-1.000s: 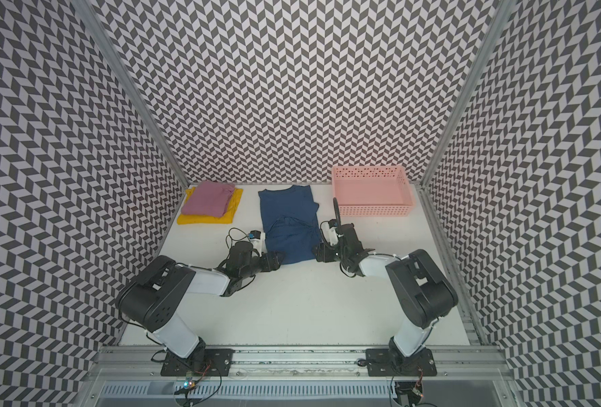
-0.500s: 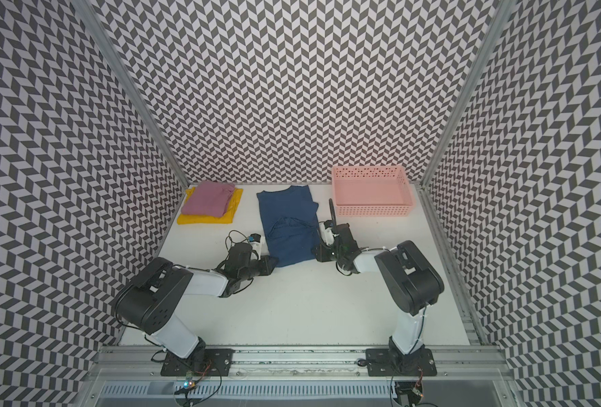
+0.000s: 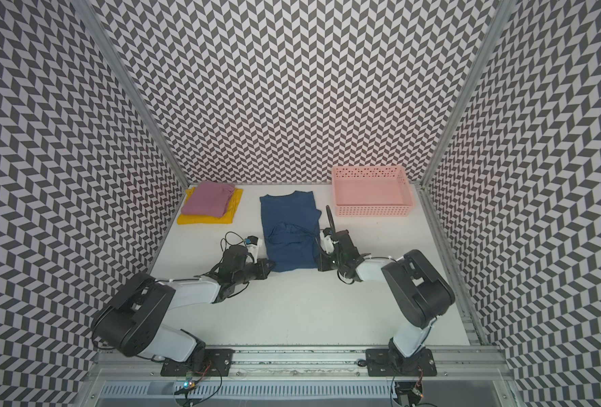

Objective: Fold and stack t-shirts
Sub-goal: Move the T-shirt to the center of the board.

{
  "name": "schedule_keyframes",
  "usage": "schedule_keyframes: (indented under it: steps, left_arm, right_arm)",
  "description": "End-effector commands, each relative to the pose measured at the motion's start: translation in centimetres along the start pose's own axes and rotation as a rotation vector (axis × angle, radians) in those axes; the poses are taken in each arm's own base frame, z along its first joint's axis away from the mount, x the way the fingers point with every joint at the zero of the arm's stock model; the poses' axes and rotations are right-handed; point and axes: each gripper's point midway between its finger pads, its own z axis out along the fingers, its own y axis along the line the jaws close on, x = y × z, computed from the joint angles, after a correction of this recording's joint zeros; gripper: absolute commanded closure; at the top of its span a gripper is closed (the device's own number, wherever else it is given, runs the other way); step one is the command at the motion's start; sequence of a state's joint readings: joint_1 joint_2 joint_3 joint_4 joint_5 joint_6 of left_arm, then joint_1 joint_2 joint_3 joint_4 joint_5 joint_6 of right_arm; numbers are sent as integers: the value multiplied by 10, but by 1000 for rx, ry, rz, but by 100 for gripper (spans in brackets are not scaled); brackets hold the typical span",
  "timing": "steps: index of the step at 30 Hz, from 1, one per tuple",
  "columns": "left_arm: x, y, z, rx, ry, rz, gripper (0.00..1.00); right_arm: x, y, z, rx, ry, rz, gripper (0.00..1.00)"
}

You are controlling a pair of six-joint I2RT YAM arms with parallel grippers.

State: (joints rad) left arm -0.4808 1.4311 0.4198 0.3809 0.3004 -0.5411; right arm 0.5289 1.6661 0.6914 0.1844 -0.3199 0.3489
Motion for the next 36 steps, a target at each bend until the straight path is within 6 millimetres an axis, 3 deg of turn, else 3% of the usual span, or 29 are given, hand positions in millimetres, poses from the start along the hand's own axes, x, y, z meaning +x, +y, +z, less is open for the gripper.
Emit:
schedule_keyframes:
  steps: [1,6,16,19,22,23,26,27,29,31,36]
  left_arm:
    - [26,-2,-17,-40,62,-10,100]
    - [33,-16,-41,-66,47,-23,100]
    - [78,-10,-60,-76,132,-77,100]
    - [85,-11,-60,-82,148,-83,100]
    - [96,-12,-58,-86,181,-96,100]
    - [100,-13,-58,-90,197,-100,100]
    - [112,-13,-59,-110,238,-95,69]
    - [113,-15,-61,-114,239,-92,43]
    - [108,-19,-65,-128,221,-82,3]
    - [92,-28,-71,-119,167,-66,1]
    - [27,-51,-92,-97,-80,-26,1]
  right_arm:
    - [15,6,-19,27,-4,4,99]
    - [28,17,-44,49,-20,20,99]
    - [56,22,-78,87,-4,38,95]
    - [64,19,-83,100,9,53,90]
    - [70,15,-85,118,23,69,72]
    - [70,15,-86,119,22,71,62]
    - [65,17,-89,128,6,71,38]
    - [62,18,-91,127,-5,67,36]
    - [54,22,-94,123,-27,57,35]
    - [41,27,-97,119,-58,42,35]
    - [9,45,-97,89,-111,5,34]
